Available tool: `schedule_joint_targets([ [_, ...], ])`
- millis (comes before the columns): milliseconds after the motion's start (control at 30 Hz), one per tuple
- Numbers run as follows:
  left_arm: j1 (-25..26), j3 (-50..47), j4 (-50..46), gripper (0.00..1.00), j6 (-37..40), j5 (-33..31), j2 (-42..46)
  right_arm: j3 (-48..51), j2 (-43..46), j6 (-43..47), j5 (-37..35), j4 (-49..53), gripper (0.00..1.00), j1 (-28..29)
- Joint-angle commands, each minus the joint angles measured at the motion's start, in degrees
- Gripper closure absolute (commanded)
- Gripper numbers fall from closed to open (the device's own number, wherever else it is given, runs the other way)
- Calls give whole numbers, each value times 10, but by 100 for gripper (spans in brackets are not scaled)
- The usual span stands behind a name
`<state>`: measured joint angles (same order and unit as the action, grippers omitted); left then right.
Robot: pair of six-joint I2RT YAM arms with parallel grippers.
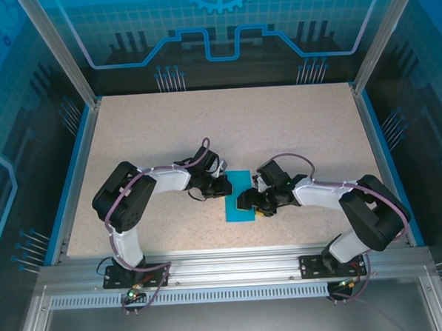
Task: Fold a paper plane with a square sheet of paper (fold left side to right side)
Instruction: Fold the triangle a second time at the center of the table.
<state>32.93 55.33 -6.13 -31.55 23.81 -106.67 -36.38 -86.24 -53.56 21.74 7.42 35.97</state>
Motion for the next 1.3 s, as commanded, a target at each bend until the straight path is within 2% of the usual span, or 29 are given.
schedule_joint_targets([
  [0,7,-14,-28,86,0,-9,-4,15,5,-21,12,5,34,0],
  [400,7,-17,-20,86,-1,-3,6,39,12,-42,28,-104,38,-19],
  [800,7,-14,-15,82,7,8,33,50,21,-48,54,-132,38,-54],
  [933,7,-16,-12,78,19,9,56,52,7,-56,70,-154,41,-61],
  [1267,6,-58,-14,50,76,-40,201,22,-24,-35,93,-134,45,-88],
])
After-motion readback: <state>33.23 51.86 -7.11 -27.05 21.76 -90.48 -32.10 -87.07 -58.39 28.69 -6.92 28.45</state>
